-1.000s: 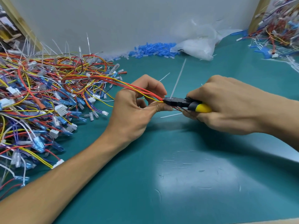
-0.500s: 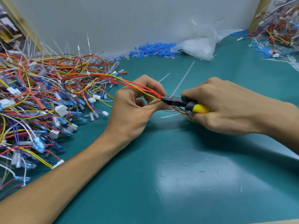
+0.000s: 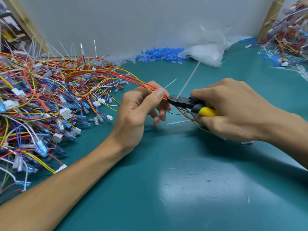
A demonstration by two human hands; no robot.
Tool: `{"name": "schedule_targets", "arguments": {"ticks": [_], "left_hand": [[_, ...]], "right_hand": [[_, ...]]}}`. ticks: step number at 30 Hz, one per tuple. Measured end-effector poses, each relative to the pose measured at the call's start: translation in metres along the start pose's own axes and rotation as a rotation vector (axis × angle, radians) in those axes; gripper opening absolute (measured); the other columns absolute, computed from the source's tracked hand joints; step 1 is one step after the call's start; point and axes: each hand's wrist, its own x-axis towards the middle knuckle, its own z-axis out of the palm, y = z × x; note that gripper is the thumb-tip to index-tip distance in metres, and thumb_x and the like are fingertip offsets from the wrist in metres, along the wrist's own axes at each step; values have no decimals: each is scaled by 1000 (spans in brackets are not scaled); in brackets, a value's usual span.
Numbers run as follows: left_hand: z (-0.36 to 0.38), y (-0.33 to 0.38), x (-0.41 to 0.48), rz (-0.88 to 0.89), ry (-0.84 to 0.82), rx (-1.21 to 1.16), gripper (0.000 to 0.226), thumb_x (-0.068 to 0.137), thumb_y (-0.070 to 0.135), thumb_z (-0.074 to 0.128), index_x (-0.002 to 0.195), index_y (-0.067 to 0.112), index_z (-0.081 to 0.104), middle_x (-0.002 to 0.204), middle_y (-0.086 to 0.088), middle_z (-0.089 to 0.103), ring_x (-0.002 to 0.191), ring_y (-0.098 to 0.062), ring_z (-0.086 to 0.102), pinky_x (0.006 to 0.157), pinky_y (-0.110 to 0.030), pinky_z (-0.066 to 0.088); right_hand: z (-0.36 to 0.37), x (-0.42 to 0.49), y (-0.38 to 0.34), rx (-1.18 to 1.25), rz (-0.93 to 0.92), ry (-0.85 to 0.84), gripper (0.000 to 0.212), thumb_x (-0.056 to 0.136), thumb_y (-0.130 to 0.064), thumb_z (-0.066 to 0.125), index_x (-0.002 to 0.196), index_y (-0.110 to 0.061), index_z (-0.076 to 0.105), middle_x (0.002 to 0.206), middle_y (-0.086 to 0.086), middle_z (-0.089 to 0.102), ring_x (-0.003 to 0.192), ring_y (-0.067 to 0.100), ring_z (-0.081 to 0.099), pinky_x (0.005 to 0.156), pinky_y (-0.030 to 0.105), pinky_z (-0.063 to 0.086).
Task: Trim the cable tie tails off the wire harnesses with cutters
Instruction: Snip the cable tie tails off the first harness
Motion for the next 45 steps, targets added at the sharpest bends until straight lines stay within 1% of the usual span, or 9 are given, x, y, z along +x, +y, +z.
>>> {"name": "schedule_targets", "arguments": {"ticks": [6, 8, 10, 12, 16, 20, 28, 38, 45], "left_hand": [[-1, -1, 1, -9, 11, 6, 26, 100, 13, 48, 87, -5, 62, 82, -29, 61, 61, -30, 57, 47, -38, 43], [-1, 0, 1, -3, 22, 9, 22, 100, 11, 49, 88, 1, 64, 79, -21, 63, 59, -30, 58, 47, -36, 43], [-1, -1, 0, 2, 31, 20, 19, 100, 9, 50, 90, 3, 64, 76, -3, 64, 59, -29, 58, 47, -34, 45], [-1, -1, 0, -3, 46, 22, 16, 99, 9, 52, 91, 1, 63, 77, 3, 62, 61, -28, 60, 47, -34, 47], [-1, -1, 1, 5, 86, 46, 12, 97, 8, 56, 91, -2, 59, 79, -11, 56, 62, -25, 59, 49, -34, 49], [-2, -2, 2, -27, 98, 66, 28, 99, 14, 57, 88, -11, 59, 68, -20, 53, 56, -29, 56, 47, -36, 47], [-2, -5, 3, -150, 124, 138, 45, 97, 31, 57, 75, -6, 70, 62, -21, 64, 46, -30, 54, 43, -34, 36], [-2, -4, 3, -191, 15, 12, 37, 101, 24, 52, 76, 5, 71, 66, -14, 66, 43, -22, 48, 39, -26, 32], [-3, -5, 5, -183, -29, 58, 40, 108, 15, 49, 74, 7, 68, 71, -14, 69, 42, -23, 47, 38, -25, 32]], "right_hand": [[4, 0, 1, 2, 21, 12, 25, 84, -27, 63, 74, -21, 42, 64, 2, 51, 66, 34, 46, 55, 41, 39], [4, 1, 0, 8, 24, 16, 23, 86, -28, 63, 76, -20, 44, 65, 2, 52, 67, 35, 47, 56, 42, 42], [3, 0, 1, 15, 31, 24, 21, 88, -29, 63, 77, -20, 47, 65, 1, 53, 67, 35, 49, 57, 42, 44], [3, 0, 2, 24, 30, 26, 21, 87, -27, 64, 77, -21, 46, 64, 1, 53, 67, 34, 49, 56, 42, 44], [2, 0, 3, 19, 24, 5, 22, 85, -26, 63, 75, -22, 44, 64, 1, 53, 66, 33, 49, 56, 43, 45], [3, 0, 5, 11, 41, 5, 25, 85, -26, 64, 74, -23, 42, 64, 1, 52, 65, 33, 49, 55, 42, 43], [8, 1, 9, 97, 84, 8, 29, 86, -25, 65, 70, -23, 42, 57, 0, 47, 59, 28, 46, 51, 38, 37], [4, 0, 6, 103, 54, -119, 27, 95, -39, 55, 75, -25, 42, 67, -3, 54, 65, 24, 51, 58, 46, 46], [2, 1, 0, 96, 49, -150, 25, 93, -45, 44, 77, -27, 39, 73, -7, 50, 66, 17, 49, 59, 43, 38]]}}
